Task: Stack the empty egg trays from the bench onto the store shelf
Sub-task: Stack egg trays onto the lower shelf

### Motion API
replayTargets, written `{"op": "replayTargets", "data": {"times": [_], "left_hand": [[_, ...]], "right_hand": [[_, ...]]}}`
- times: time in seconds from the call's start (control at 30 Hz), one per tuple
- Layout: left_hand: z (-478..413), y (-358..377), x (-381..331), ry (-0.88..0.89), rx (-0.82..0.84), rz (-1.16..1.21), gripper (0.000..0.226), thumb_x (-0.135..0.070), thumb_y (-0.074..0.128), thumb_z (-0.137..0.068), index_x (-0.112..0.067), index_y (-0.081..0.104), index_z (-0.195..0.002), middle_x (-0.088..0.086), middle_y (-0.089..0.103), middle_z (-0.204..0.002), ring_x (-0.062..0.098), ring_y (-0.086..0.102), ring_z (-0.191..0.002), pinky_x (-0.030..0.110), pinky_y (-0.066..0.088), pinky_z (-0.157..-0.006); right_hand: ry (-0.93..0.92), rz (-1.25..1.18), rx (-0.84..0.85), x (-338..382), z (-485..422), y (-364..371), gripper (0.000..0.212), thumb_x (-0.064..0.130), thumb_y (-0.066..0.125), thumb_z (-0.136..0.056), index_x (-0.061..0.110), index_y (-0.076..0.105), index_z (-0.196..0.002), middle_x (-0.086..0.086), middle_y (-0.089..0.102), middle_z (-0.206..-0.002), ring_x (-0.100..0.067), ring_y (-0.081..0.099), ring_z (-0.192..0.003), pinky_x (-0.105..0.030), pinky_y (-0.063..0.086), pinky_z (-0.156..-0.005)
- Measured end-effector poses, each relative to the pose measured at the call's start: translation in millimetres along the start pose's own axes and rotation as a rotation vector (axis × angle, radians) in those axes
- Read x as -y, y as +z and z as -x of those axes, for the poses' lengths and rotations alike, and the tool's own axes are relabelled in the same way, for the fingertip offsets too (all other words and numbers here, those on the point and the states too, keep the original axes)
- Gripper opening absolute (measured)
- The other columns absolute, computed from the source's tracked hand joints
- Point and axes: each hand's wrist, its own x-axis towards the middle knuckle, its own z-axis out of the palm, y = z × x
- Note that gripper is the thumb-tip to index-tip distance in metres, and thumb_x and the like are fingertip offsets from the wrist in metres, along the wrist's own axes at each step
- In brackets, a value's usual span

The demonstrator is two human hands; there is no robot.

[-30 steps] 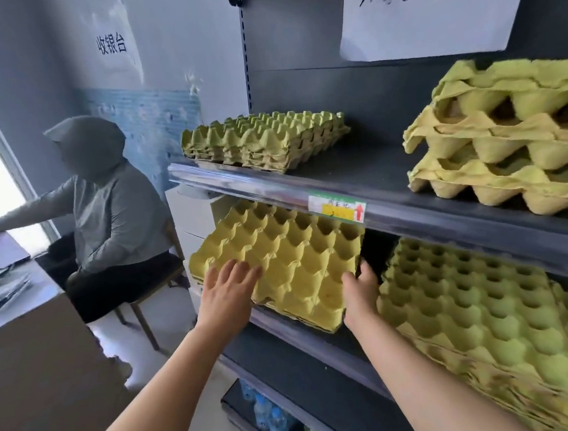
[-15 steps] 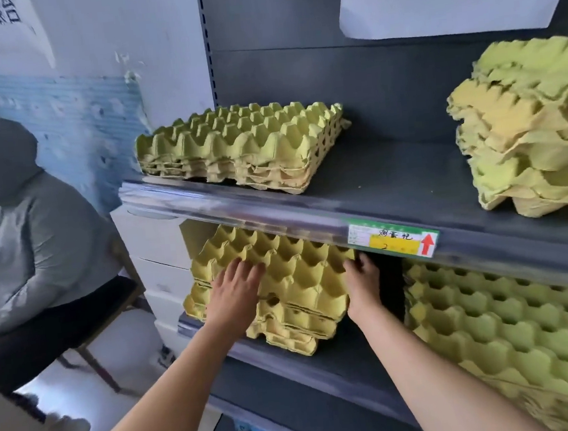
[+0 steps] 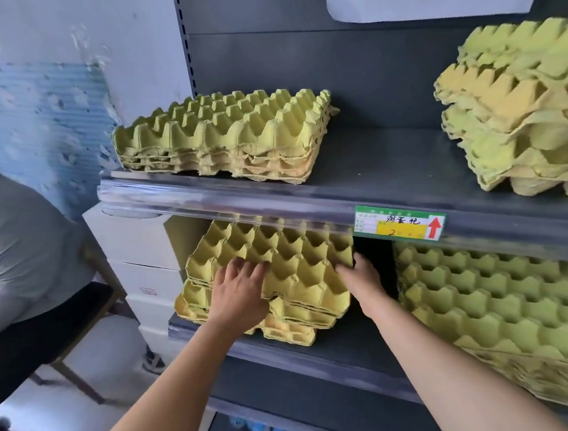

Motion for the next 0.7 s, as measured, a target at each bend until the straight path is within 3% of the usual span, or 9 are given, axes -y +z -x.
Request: {"op": "replayTargets", "data": {"times": [0.07, 0.17, 0.27, 0.5, 0.7], "left_hand": [[-0.3, -5.3, -0.6, 0.019, -0.017, 0.000, 0.065, -0.042, 0.052, -0.079, -0.033, 0.031, -0.139, -0.004, 0.044, -0.138, 0.026, 0.025, -0.135, 0.042, 0.018, -0.108], [-1.7, -13.2, -9.1, 0.067, -0.079, -0.006, 0.052, -0.049, 0.044, -0.083, -0.034, 0.041, -0.133, -0.005, 0.048, -0.132, 0.023, 0.032, -0.131, 0.043, 0.018, -0.108], [-4.7, -22.6, -26.7, 0.125, -0.140, -0.018, 0.038, -0.045, 0.040, -0.090, -0.033, 0.052, -0.125, -0.005, 0.055, -0.125, 0.021, 0.042, -0.123, 0.040, 0.023, -0.105], [2.3, -51.2, -77.4, 0.189, -0.193, -0.013, 0.027, -0.035, 0.045, -0.090, -0.025, 0.060, -0.110, -0.003, 0.064, -0.110, 0.023, 0.053, -0.107, 0.038, 0.035, -0.090], [28.3, -70.5, -166.8, 0.295, -0.264, 0.048, 0.016, -0.026, 0.047, -0.088, -0.018, 0.061, -0.092, -0.001, 0.067, -0.089, 0.025, 0.060, -0.090, 0.036, 0.040, -0.080]], "right_hand": [[-0.048, 0.076, -0.020, 2.1, 3.8, -4.0, 0.059, 0.026, 0.054, -0.094, 0.012, 0.030, -0.147, -0.011, 0.038, -0.148, -0.029, 0.040, -0.133, -0.038, 0.036, -0.108], [-0.191, 0.252, -0.060, 4.3, 12.6, -12.9, 0.055, 0.025, 0.051, -0.096, 0.011, 0.032, -0.146, -0.014, 0.042, -0.144, -0.028, 0.043, -0.130, -0.035, 0.037, -0.105], [-0.364, 0.431, -0.111, 7.3, 24.8, -25.3, 0.047, 0.024, 0.050, -0.096, 0.014, 0.040, -0.141, -0.015, 0.048, -0.136, -0.030, 0.050, -0.121, -0.038, 0.043, -0.100], [-0.666, 0.803, -0.201, 2.9, 63.2, -71.4, 0.040, 0.031, 0.045, -0.096, 0.019, 0.049, -0.134, -0.003, 0.052, -0.132, -0.026, 0.049, -0.118, -0.039, 0.046, -0.091], [-0.683, 0.928, -0.251, -30.9, 104.3, -156.7, 0.037, 0.043, 0.041, -0.096, 0.026, 0.057, -0.124, 0.004, 0.056, -0.128, -0.020, 0.045, -0.121, -0.040, 0.039, -0.097]]}}
